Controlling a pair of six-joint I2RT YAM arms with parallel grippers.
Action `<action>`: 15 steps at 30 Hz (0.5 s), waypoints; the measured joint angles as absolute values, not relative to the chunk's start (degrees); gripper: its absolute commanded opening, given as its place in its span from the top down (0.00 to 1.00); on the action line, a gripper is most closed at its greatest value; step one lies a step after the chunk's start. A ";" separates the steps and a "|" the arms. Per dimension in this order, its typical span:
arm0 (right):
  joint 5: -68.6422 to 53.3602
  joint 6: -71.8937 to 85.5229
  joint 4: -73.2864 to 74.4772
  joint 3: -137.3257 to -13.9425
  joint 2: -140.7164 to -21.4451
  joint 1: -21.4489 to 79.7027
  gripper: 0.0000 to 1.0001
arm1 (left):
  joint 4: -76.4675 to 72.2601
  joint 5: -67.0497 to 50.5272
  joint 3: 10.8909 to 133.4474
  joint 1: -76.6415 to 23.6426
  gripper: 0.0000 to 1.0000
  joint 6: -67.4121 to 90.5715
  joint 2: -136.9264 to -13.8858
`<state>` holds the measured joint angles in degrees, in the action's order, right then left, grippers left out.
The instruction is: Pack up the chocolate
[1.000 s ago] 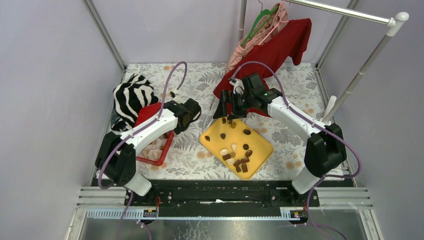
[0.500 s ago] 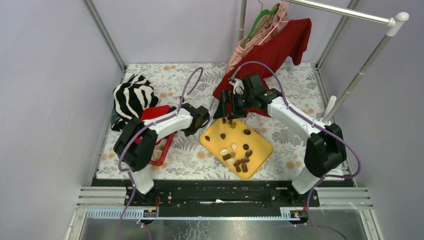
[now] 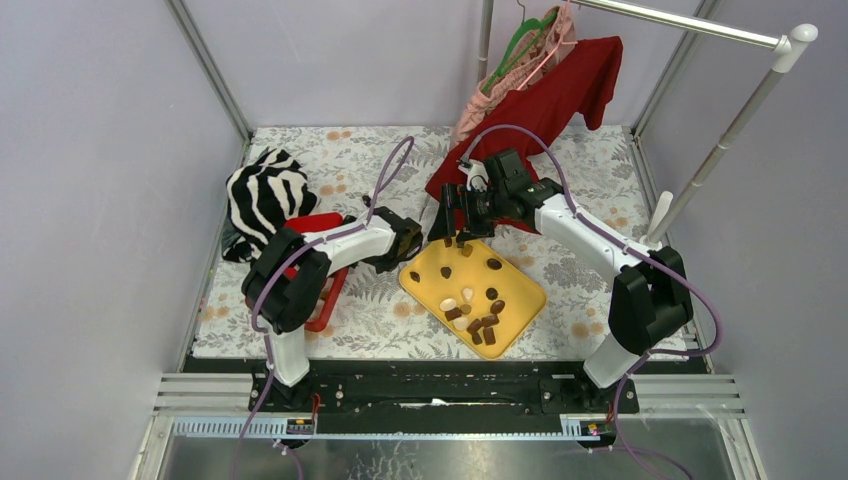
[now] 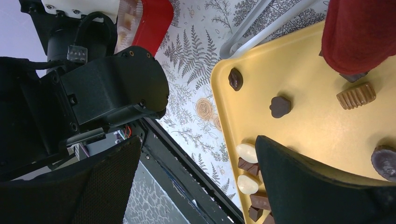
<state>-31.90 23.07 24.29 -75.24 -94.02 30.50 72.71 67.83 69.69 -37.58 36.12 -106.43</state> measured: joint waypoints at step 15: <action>-31.97 22.68 25.08 -74.87 -93.86 30.50 0.00 | 78.43 66.46 73.45 -41.23 1.00 43.29 -109.10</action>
